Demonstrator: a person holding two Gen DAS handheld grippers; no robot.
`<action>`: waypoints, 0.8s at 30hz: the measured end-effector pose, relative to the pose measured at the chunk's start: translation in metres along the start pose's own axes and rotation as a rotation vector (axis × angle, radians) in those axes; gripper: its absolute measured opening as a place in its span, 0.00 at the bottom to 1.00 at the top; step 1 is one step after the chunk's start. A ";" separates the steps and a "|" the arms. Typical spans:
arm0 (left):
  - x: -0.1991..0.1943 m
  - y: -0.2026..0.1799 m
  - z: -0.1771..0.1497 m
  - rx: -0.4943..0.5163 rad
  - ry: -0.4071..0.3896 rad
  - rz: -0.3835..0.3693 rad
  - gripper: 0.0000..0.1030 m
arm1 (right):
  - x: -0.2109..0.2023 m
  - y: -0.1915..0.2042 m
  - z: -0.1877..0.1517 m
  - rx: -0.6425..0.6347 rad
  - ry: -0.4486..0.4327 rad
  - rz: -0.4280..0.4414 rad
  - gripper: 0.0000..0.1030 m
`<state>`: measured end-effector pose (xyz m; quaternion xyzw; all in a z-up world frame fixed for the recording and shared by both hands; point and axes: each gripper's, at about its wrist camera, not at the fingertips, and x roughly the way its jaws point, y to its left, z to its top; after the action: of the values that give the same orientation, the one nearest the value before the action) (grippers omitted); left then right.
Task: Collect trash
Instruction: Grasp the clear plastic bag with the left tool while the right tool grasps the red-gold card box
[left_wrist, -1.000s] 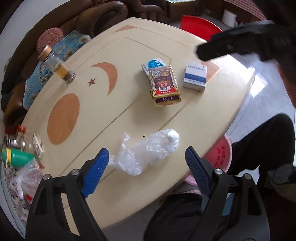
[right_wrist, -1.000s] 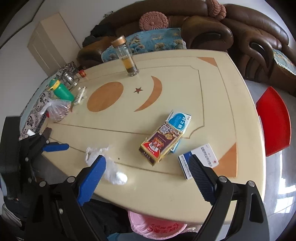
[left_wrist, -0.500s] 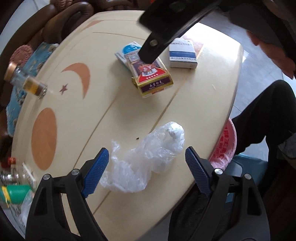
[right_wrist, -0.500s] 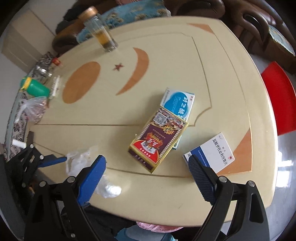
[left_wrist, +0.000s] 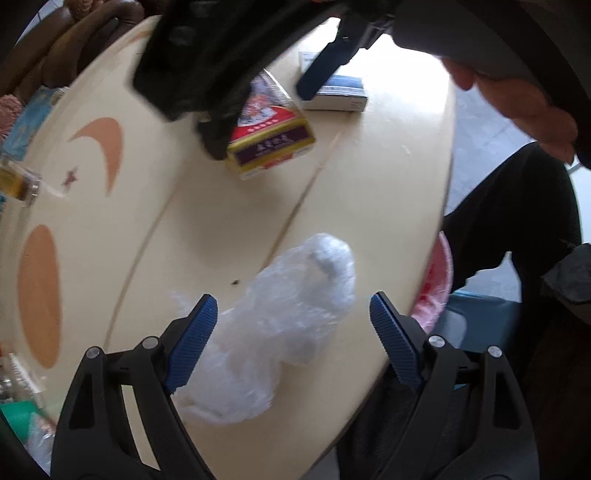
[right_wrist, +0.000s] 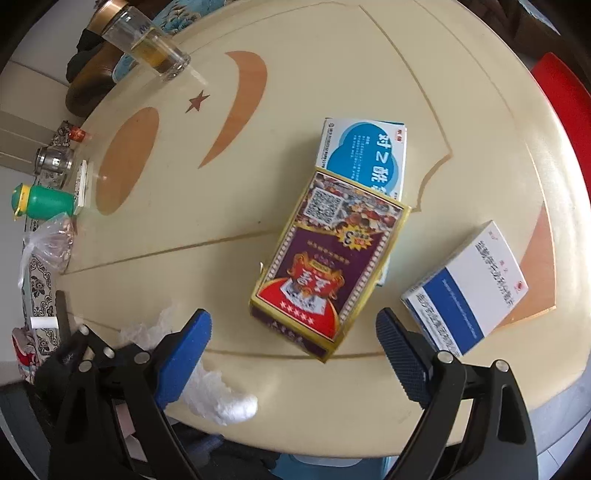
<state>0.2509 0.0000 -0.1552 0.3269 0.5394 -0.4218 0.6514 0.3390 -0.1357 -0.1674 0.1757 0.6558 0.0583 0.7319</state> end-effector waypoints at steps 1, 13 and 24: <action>0.004 0.000 0.000 -0.002 0.005 -0.005 0.80 | 0.001 -0.001 0.001 0.008 -0.004 0.002 0.86; 0.030 0.013 0.001 -0.112 0.061 -0.016 0.80 | 0.017 -0.012 0.000 0.077 0.036 0.014 0.63; 0.030 0.004 0.001 -0.166 0.063 0.038 0.65 | 0.024 -0.005 0.002 0.066 0.012 0.022 0.51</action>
<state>0.2570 -0.0051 -0.1841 0.2950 0.5863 -0.3527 0.6670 0.3433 -0.1333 -0.1911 0.2067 0.6599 0.0457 0.7209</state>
